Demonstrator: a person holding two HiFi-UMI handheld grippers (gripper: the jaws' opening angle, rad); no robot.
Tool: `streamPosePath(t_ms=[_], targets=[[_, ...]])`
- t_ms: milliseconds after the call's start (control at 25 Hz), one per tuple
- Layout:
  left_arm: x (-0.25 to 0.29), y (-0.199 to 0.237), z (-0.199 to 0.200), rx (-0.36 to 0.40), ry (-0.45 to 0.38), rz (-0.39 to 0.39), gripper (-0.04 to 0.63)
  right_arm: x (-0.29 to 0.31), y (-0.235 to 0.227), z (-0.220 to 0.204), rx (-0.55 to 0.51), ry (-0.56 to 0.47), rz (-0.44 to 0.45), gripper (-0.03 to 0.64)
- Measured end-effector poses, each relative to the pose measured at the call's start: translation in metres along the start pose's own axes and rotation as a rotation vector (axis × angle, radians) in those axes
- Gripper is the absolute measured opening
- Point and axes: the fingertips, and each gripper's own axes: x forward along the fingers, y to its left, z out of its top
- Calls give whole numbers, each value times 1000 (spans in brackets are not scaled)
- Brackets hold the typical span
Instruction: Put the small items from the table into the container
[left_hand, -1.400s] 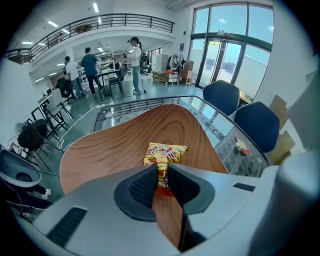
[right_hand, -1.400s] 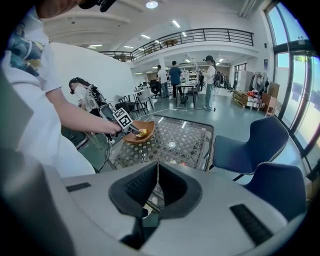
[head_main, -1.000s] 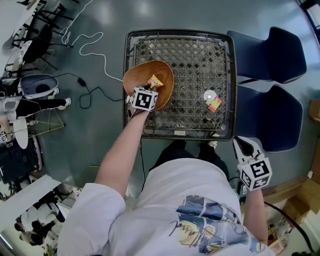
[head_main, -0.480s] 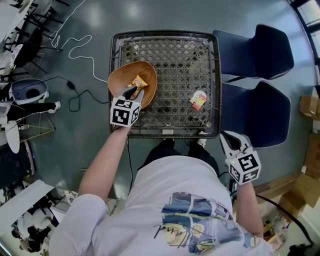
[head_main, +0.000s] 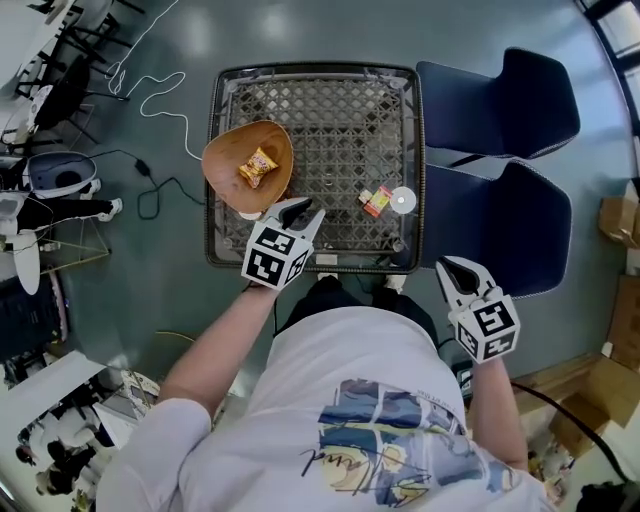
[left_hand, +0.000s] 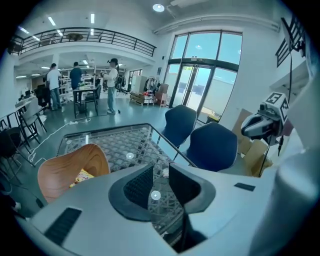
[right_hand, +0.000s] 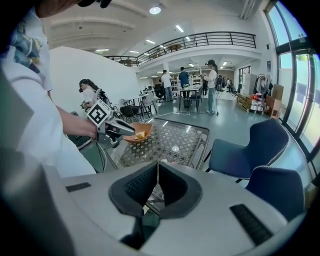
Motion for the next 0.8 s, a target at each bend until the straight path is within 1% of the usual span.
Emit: streamPosePath(t_ms=[200, 360, 480, 600, 680, 800], targets=[[26, -44, 5, -6, 9, -6, 84, -15, -34, -14, -4, -18, 15, 11], [49, -65, 5, -6, 31, 11, 84, -33, -57, -24, 1, -26, 15, 11], [75, -68, -6, -19, 71, 35, 99, -43, -69, -33, 10, -25, 19, 11], [110, -62, -23, -19, 136, 62, 130, -50, -79, -43, 10, -10, 29, 12], [135, -58, -34, -15, 174, 75, 147, -54, -88, -51, 10, 4, 32, 11], [164, -50, -45, 5, 216, 108, 150, -66, -104, -62, 10, 22, 21, 12]])
